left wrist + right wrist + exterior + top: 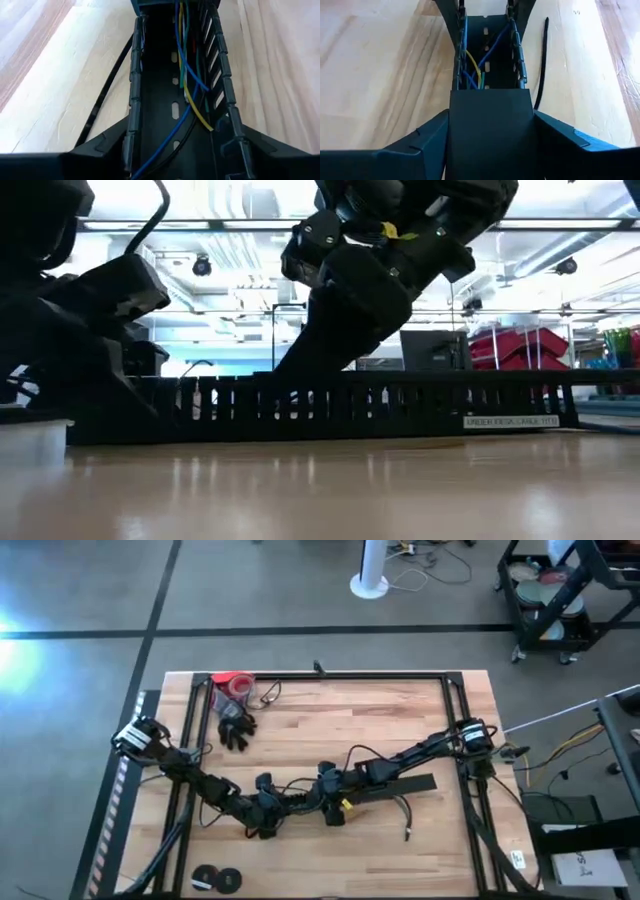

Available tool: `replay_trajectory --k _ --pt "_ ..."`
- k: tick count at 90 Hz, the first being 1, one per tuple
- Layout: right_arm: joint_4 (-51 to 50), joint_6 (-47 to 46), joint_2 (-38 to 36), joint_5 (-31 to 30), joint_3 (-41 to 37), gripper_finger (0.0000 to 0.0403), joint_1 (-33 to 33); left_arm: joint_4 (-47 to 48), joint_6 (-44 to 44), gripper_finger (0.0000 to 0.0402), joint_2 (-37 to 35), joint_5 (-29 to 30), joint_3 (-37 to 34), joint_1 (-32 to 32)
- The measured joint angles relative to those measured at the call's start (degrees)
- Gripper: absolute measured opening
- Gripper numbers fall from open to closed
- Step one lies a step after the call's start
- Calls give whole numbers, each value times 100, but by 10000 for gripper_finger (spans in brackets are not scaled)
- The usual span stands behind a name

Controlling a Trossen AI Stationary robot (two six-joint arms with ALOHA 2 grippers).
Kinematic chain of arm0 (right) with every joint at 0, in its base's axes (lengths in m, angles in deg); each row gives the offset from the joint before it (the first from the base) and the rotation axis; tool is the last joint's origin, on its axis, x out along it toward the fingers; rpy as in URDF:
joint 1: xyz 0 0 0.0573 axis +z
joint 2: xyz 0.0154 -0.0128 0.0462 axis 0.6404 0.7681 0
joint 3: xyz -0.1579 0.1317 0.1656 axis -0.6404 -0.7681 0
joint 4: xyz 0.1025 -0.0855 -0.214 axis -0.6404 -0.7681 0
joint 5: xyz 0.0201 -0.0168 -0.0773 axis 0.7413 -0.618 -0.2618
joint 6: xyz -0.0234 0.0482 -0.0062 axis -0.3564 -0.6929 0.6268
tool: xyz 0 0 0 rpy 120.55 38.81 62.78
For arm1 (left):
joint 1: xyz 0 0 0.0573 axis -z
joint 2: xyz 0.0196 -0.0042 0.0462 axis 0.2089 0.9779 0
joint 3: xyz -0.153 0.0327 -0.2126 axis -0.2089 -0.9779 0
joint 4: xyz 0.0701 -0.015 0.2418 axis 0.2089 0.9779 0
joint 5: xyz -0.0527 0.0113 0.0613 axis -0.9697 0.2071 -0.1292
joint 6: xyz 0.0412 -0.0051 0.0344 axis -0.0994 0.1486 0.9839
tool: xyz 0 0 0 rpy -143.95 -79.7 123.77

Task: Ziptie cables
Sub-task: Close the black cable duct

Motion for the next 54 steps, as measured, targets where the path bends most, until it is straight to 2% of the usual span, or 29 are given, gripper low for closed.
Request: replay_trajectory --k 30,54 --pt "-294 -46 -71 -44 72 230 -19 27 37 227 5 193 27 -12" --pt "-541 229 -222 109 -45 221 7 -156 -100 222 -28 289 -190 -37"
